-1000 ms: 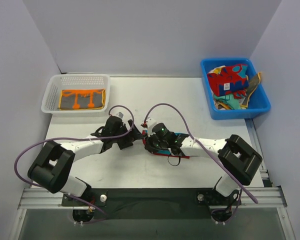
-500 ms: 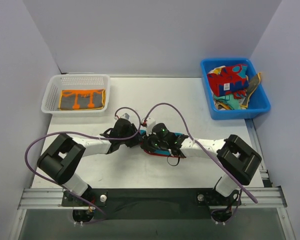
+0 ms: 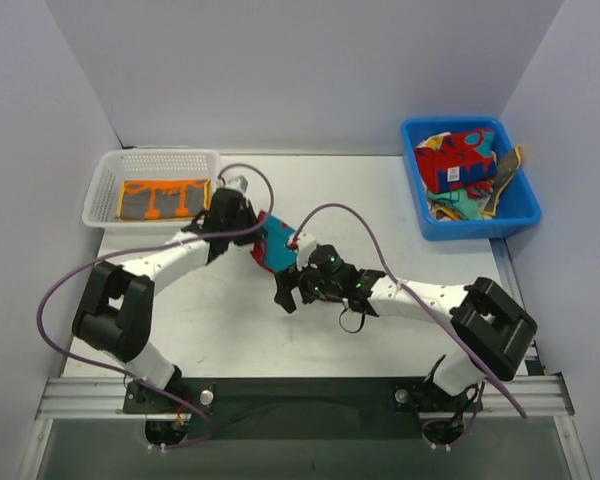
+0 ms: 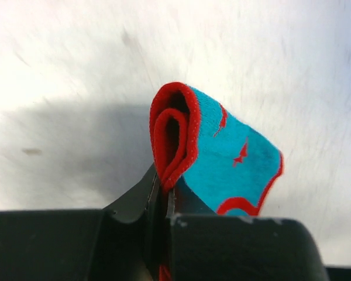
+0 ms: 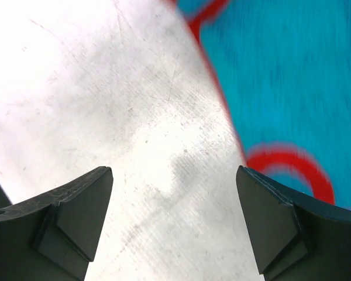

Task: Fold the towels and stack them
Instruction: Neatly place the folded towel into the bin

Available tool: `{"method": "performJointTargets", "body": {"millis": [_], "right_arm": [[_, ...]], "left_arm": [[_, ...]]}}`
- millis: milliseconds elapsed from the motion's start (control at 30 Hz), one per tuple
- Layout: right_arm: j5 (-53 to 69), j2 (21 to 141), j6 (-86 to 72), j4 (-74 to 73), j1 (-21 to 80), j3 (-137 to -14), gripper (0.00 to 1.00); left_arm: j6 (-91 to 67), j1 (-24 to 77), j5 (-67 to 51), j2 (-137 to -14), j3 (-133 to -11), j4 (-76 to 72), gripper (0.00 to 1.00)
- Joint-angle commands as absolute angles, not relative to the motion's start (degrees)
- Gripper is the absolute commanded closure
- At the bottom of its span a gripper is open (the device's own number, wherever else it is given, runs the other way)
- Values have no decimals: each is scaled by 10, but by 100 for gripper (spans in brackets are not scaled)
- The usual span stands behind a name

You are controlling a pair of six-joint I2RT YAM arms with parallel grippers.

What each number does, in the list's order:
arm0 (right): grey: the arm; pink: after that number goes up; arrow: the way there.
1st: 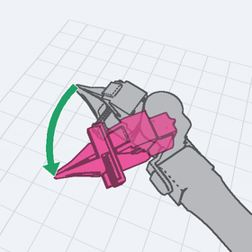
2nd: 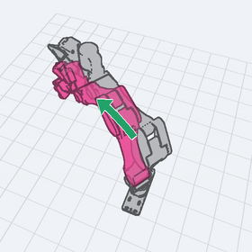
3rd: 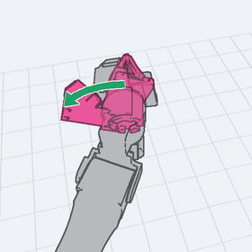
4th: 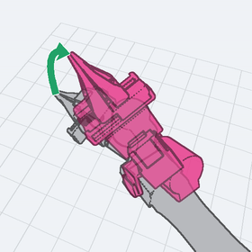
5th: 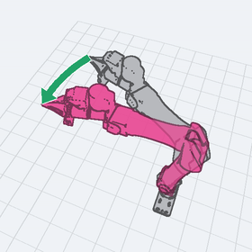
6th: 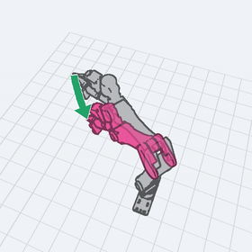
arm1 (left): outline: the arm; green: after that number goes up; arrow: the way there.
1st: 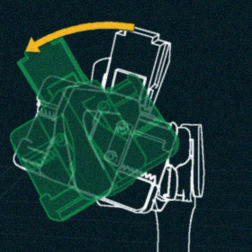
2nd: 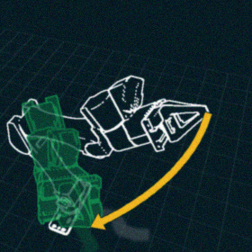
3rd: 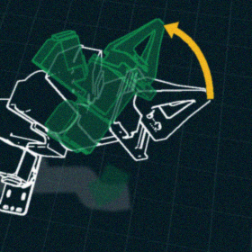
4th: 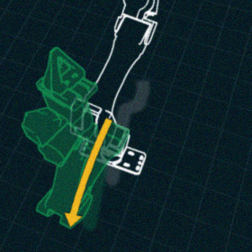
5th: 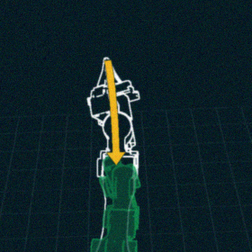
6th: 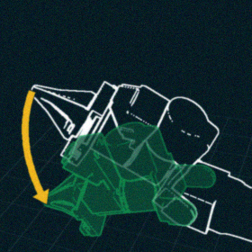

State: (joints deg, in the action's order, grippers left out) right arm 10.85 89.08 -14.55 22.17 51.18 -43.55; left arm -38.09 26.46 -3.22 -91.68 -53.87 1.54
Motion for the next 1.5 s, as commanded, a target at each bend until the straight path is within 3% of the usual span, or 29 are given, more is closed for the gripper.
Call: {"method": "performJointTargets", "body": {"millis": [0, 333, 700, 1467], "right_arm": [[82, 827, -125, 179, 507, -432, 10], [110, 809, -123, 134, 492, -433, 10], [151, 856, -106, 73, 482, -489, 10], [159, 893, -107, 13, 481, -544, 10]], "left_arm": [[-270, 209, -20, -929, -658, 102, 100], [-126, 56, -13, -1060, -980, 312, 100], [46, -21, 98, -1145, -1197, 443, 100], [72, -62, 135, -1217, -1226, 453, 100]]}}
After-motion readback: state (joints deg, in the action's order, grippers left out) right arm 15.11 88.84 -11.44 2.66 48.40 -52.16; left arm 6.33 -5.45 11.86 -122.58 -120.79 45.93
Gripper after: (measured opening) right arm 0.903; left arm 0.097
